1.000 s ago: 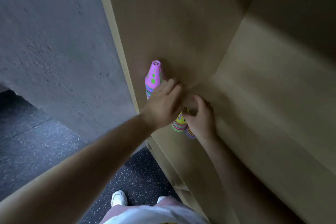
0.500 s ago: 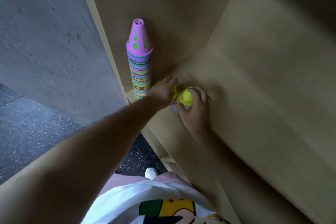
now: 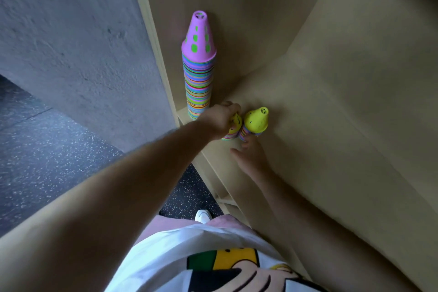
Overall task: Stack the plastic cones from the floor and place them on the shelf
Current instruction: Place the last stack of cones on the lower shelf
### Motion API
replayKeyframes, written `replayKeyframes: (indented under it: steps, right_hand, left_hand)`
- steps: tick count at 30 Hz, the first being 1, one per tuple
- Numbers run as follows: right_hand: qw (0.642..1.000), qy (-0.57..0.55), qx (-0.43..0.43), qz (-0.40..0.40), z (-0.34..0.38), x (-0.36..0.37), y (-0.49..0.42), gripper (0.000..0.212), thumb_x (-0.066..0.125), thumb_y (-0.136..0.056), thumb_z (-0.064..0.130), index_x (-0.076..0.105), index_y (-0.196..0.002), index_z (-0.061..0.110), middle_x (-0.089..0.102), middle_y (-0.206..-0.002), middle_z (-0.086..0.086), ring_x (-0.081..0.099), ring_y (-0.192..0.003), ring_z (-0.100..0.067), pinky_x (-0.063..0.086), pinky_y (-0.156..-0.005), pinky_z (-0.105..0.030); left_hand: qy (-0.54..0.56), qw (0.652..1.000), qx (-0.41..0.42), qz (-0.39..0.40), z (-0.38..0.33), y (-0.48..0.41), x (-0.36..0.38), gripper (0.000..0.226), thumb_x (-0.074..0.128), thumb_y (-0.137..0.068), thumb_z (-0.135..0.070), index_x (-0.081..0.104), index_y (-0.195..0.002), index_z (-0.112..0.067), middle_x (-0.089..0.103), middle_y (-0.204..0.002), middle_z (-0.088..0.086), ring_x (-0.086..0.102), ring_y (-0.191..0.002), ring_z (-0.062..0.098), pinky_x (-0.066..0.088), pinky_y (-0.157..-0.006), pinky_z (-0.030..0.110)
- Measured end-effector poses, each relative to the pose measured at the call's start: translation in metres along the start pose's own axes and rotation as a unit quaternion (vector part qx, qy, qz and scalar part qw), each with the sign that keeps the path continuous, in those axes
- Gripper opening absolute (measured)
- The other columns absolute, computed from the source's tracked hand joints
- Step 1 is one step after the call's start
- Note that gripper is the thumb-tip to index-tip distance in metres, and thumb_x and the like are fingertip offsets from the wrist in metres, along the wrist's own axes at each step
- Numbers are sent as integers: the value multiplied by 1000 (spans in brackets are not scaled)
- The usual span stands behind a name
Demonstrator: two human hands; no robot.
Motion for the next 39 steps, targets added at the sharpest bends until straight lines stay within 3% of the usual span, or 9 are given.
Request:
replayKeyframes:
  steps: [6,9,14,19,22,27,31,35,39]
  right_hand:
    - [999,-29,1,35,-52,40,-24,64,74,-64,16,56,-125,22,64,-122,3,63,-109,-22,50,-99,-42]
    - [997,-16,-54,49,-68,60,-39,54,67,-62,22,58,-115,26,66,-113,1,64,-103,-28,50,-93,-53]
    - [994,-30,83,68,-16,49,-8,56,80,-78,27,56,-128,22,62,-115,3,61,-101,-18,53,-80,-31]
    - [988,-117,74,69,-7,54,-16,50,81,-73,17,57,-114,31,64,-99,13,62,-89,-7,50,-74,-26]
    - [983,-176,45,17,-12,61,-18,42,82,-55,19,60,-91,22,68,-87,6,61,-83,-14,53,-79,-44]
    - [978,-207,-20,-9,45,17,12,47,82,-72,-7,56,-110,6,66,-86,-4,57,-68,5,43,-65,-11]
    - [968,-216,-122,-38,108,-29,25,48,88,-74,12,60,-107,31,72,-89,4,64,-75,-2,48,-69,-14]
    - [944,-264,-193,-42,186,-71,32,52,87,-74,7,61,-119,12,74,-104,-3,70,-86,-7,50,-71,-13]
    - [928,-269,-255,-43,251,-101,34,50,88,-73,8,63,-114,22,74,-98,17,67,-81,3,49,-71,-11]
  left_hand:
    - [3,1000,16,21,8,20,4,48,77,-86,-13,61,-131,-10,59,-127,15,60,-112,34,48,-91,39]
    - [22,999,22,30,14,32,8,47,79,-84,-10,63,-128,-9,60,-125,14,60,-110,34,48,-91,39]
    - [82,996,-1,-29,30,51,9,45,76,-85,-5,63,-128,-9,62,-126,12,58,-112,29,43,-92,28]
    - [147,986,-34,-72,45,63,7,45,77,-82,-1,65,-125,-12,65,-120,6,58,-106,22,47,-94,30]
    - [185,976,-43,-105,47,74,0,42,78,-84,-3,65,-123,-14,63,-114,-1,56,-101,17,49,-91,29]
    - [231,955,12,-184,24,96,-61,47,79,-88,-20,53,-127,-22,61,-117,-1,63,-104,23,58,-89,35]
    - [226,930,85,-279,-18,110,-139,52,81,-87,-28,44,-117,-48,58,-123,0,64,-102,12,56,-84,23]
    - [181,916,144,-328,-66,113,-217,37,74,-90,-40,48,-116,-42,59,-120,-3,66,-104,15,59,-84,34]
    - [108,898,202,-375,-102,112,-286,36,71,-93,-38,50,-122,-36,60,-119,-2,64,-100,12,55,-82,22]
Point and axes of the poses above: each hand's wrist, its own y-axis away from the middle knuckle, its own x-axis out of the palm, z = x × y, the point moved 3 cm from there along -y, towards the middle knuckle
